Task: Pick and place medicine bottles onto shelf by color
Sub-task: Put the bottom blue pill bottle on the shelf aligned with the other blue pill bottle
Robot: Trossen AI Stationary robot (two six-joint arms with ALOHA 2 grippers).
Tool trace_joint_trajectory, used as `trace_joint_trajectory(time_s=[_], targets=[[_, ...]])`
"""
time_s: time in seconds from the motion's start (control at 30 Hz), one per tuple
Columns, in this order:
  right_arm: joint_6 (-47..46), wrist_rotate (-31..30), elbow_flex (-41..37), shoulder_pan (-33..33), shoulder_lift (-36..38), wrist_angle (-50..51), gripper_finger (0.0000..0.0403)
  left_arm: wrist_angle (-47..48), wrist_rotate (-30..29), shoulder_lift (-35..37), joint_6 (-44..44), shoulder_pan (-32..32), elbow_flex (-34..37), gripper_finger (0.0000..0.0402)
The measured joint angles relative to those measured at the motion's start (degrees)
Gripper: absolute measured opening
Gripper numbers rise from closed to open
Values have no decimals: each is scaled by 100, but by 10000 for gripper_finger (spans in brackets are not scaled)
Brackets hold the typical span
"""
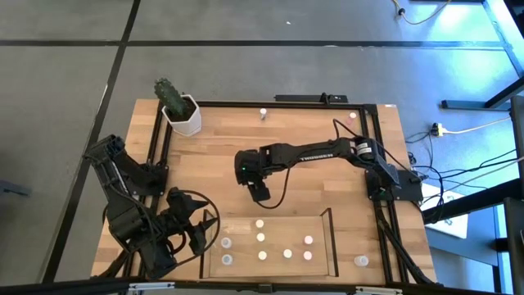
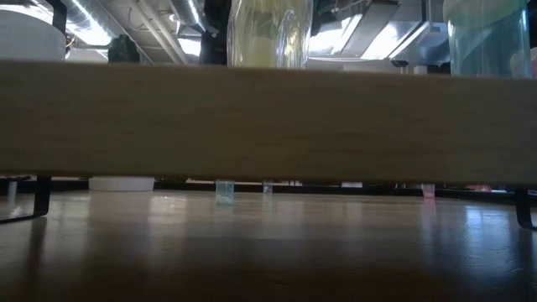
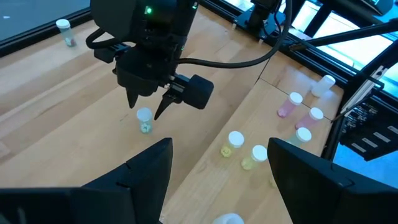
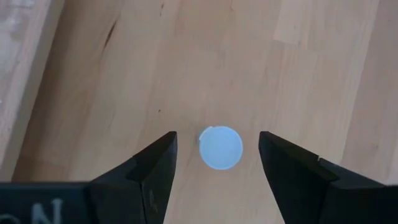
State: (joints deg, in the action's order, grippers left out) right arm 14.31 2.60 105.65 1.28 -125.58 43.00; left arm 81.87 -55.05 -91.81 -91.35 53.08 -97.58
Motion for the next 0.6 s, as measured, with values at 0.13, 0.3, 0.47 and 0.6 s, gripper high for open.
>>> trace_joint_trajectory(time_s=[0.13,0.3,0.47,0.6], targets=[[102,6,0,0,0,-93,229,-1,-1,0,0,0,0,256],[129,3,0,-7,0,-196,229,0,0,0,0,0,0,256],[130,3,0,-7,-18,-193,229,0,0,0,0,0,0,256],[125,3,-4,-4,-158,-138,229,-2,0,0,0,0,0,256]])
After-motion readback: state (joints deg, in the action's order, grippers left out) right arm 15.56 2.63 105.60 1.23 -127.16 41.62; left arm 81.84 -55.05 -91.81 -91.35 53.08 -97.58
